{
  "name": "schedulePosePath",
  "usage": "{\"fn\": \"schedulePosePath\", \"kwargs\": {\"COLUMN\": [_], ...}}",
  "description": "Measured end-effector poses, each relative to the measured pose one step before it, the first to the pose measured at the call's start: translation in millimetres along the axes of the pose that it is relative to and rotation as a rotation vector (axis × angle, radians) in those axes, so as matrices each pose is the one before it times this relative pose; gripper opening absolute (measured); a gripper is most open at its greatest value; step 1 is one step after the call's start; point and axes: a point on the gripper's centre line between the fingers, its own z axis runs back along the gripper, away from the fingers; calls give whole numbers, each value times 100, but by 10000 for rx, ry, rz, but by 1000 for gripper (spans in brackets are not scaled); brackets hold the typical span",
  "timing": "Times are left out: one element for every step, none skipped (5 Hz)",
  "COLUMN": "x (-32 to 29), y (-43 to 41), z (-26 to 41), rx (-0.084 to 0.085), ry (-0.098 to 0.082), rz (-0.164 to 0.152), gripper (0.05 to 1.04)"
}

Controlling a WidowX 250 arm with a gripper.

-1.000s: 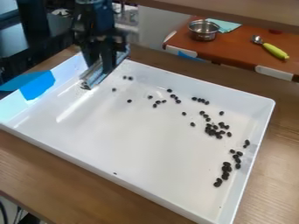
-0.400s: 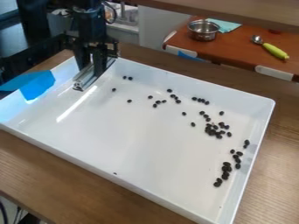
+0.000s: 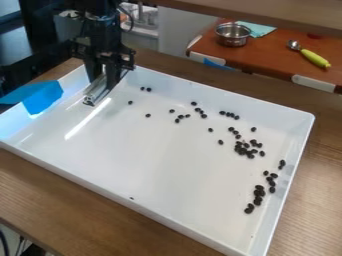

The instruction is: Sweep into pile

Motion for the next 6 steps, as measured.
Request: {"fn": "schedulePosePath", "kwargs": {"x": [55,52,-115,-32,40,-222], "y": [-134,-497,-223,-900,-980,-1247], "z": [-956,-476,-935,-154,52,117], "rx": [244,245,192,112,4,-131], "ry": [145,95,232,21,-7,106], "rz": [-1,-74,99,-141,-7,-58], "gripper": [372,372,372,372,372,372]}}
